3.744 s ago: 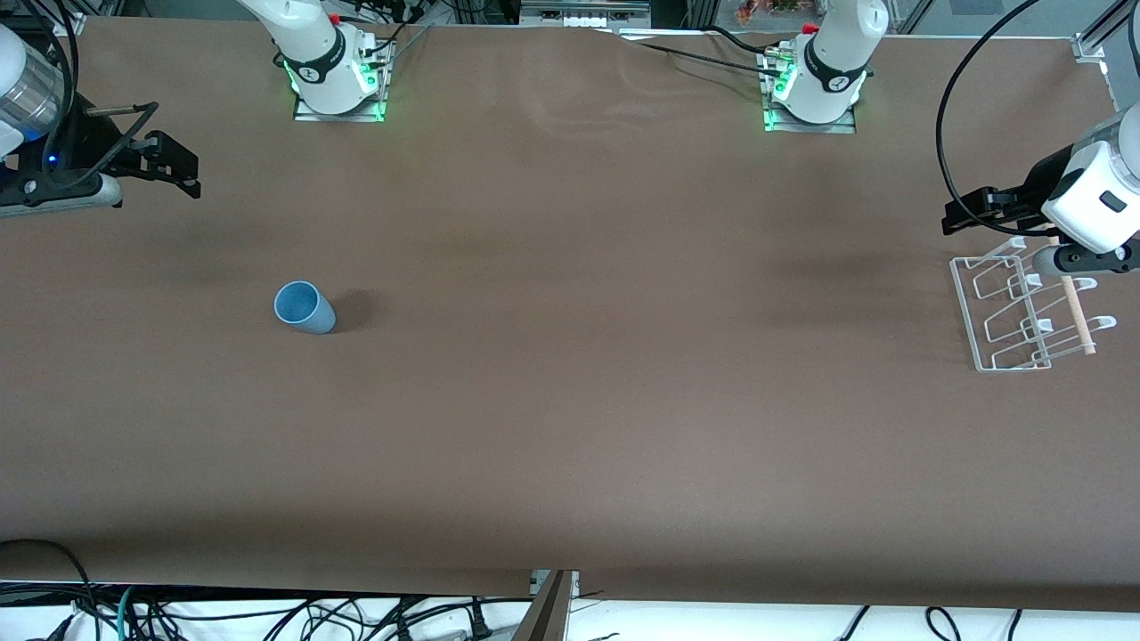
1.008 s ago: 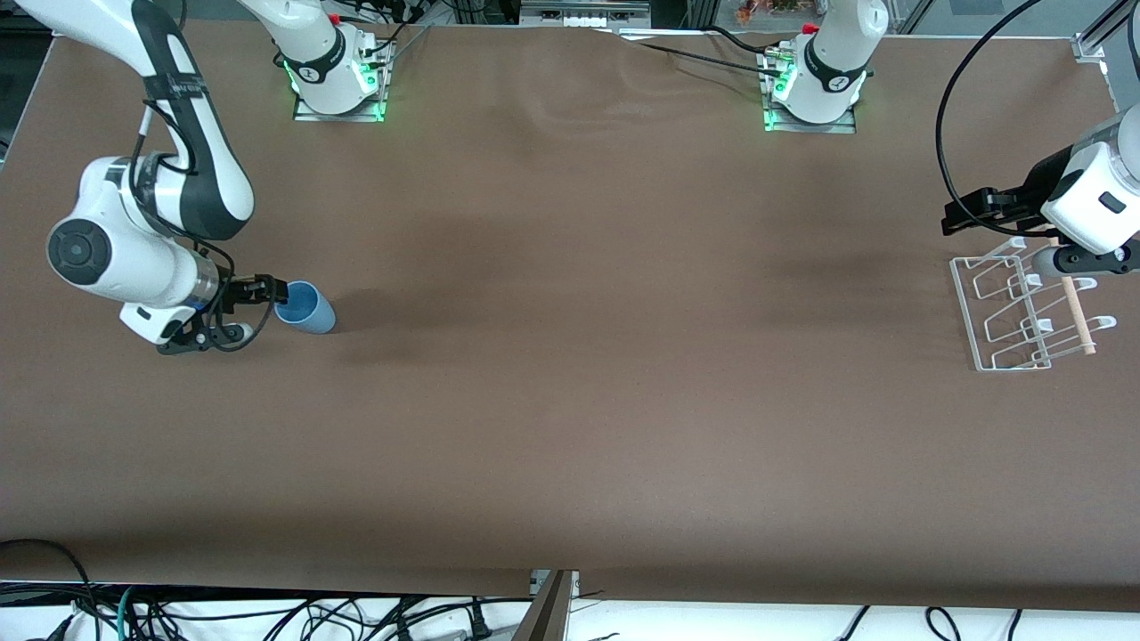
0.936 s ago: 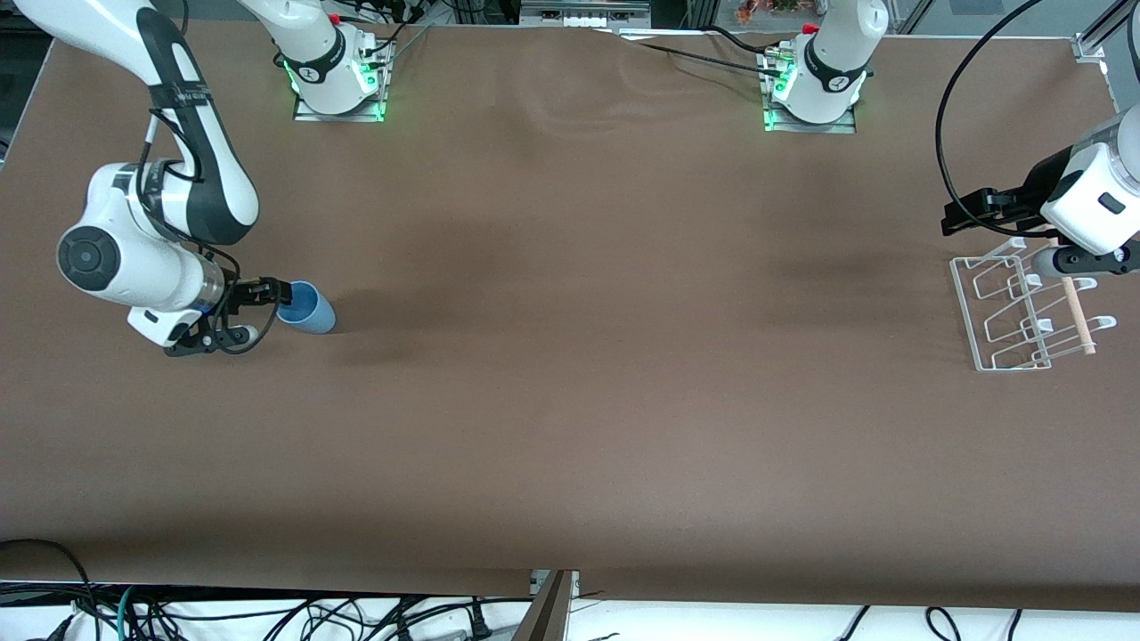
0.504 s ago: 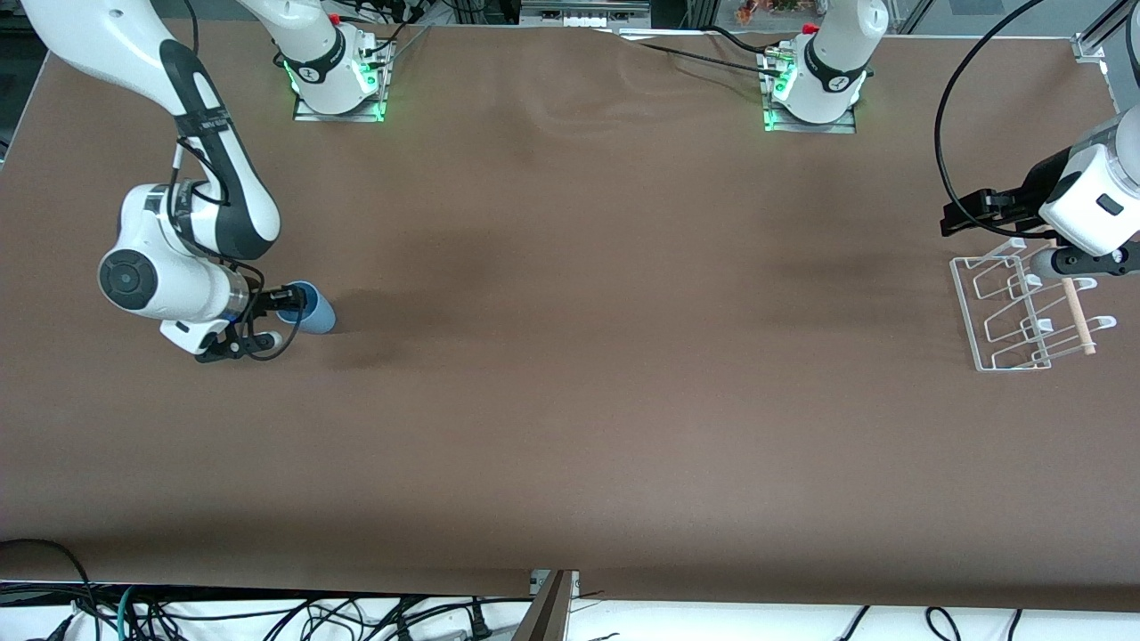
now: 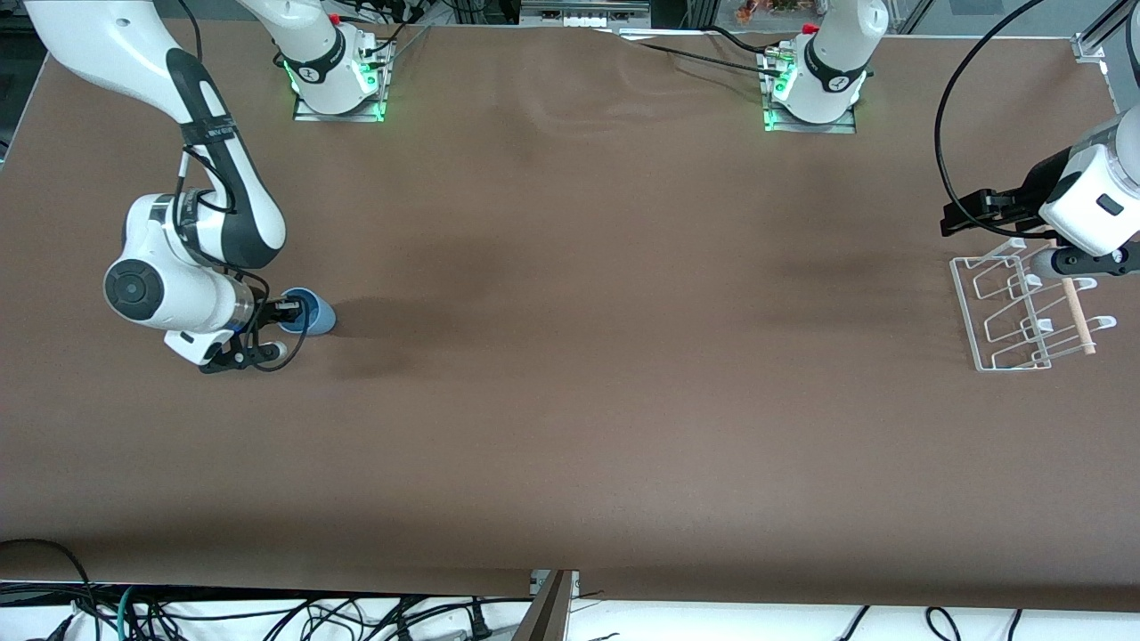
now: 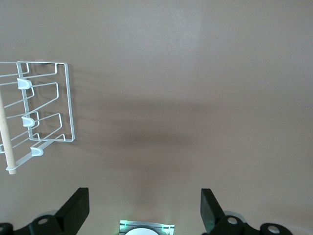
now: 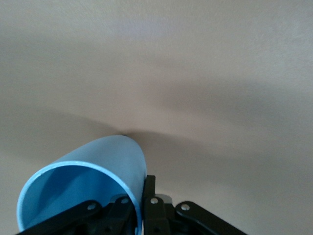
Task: Transfer cup to left arm and place on rack
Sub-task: 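Lift the blue cup with the right gripper while the left gripper approaches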
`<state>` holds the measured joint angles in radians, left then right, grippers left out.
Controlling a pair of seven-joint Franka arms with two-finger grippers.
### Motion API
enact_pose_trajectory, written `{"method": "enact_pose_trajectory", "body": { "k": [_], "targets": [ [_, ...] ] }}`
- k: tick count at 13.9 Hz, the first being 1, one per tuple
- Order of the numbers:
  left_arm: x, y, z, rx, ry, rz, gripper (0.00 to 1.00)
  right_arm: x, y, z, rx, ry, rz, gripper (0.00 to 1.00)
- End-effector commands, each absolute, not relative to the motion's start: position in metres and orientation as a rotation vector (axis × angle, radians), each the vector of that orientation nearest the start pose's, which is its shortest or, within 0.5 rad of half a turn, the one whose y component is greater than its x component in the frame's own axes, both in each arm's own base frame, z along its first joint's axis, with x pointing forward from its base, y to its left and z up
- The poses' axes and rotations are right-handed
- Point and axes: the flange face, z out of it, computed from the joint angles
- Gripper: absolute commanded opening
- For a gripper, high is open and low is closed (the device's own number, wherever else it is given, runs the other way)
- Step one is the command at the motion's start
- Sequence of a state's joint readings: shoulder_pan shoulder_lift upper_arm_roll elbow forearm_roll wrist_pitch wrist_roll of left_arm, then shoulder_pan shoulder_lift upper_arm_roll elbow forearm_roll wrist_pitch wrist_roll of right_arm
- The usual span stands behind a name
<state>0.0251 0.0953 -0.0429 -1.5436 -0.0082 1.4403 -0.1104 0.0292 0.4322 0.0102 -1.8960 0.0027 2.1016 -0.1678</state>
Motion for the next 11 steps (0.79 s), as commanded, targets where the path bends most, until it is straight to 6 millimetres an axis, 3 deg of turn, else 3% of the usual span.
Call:
{"method": "enact_pose_trajectory", "body": {
  "k": [1,2,6,7,9,11],
  "targets": [
    [0.569,-0.009,0.579,-3.146,-0.165,0.296,1.0,0.629,0.033,0.299,-2.988,-0.202,0.295,0.0],
    [0.569,-0.01,0.579,-3.147,-0.162,0.294,1.0,0.635,0.042,0.312,-2.925,-0.107,0.266,0.0],
    [0.569,-0.01,0.579,-3.148,-0.165,0.294,1.0,0.642,0.134,0.364,-2.814,0.218,0.346,0.0],
    [0.57,-0.01,0.579,-3.148,-0.165,0.294,1.0,0.64,0.169,0.379,-2.76,0.303,0.355,0.0],
    [0.57,-0.011,0.579,-3.147,-0.16,0.294,1.0,0.633,0.216,0.4,-2.583,0.506,0.477,0.0],
    [0.57,-0.014,0.579,-3.147,-0.153,0.291,1.0,0.619,0.276,0.422,-2.433,0.574,0.572,0.0]
  ]
}}
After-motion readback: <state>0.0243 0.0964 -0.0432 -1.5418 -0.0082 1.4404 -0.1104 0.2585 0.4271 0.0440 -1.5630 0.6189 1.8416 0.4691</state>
